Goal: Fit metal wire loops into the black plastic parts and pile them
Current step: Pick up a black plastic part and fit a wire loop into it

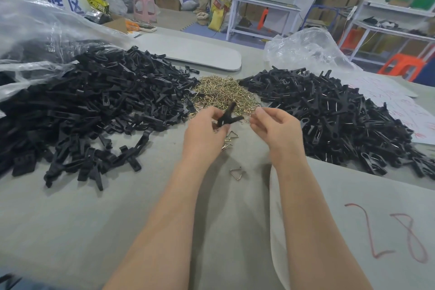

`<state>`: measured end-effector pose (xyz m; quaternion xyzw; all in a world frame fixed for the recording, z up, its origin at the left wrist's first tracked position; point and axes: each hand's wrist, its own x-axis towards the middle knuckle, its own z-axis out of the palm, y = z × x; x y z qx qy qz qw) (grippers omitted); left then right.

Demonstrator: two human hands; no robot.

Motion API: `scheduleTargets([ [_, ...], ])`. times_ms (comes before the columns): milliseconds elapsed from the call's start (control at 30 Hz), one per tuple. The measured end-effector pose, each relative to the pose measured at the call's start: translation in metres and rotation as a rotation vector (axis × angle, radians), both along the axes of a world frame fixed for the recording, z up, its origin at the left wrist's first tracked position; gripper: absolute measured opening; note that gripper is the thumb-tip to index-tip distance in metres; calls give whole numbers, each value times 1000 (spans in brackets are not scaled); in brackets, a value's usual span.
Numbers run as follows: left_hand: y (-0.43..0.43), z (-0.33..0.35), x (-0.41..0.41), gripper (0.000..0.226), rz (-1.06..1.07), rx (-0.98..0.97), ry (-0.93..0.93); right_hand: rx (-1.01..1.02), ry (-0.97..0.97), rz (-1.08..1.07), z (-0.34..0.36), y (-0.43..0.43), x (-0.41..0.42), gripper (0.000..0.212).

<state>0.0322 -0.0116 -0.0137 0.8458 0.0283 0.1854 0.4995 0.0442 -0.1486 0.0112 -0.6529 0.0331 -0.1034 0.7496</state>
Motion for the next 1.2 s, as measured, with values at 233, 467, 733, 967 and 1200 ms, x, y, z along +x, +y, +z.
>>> scheduleTargets([
  [233, -3, -3, 2, 21, -63, 232, -187, -371, -38, -49, 0, -1, -2, 7],
  [467, -5, -4, 1, 19, -104, 265, -220, -424, 6, -41, 0, 2, -3, 11],
  [733, 1, 7, -8, 18, -316, 21, -82, 147, 401, 436, 5, -16, -6, 15],
  [967, 4, 14, -12, 19, -378, 7, -102, 285, 483, 731, -4, -14, -9, 57],
  [1200, 2, 18, -13, 18, -364, 27, -192, 327, 444, 703, -7, -7, -7, 51],
])
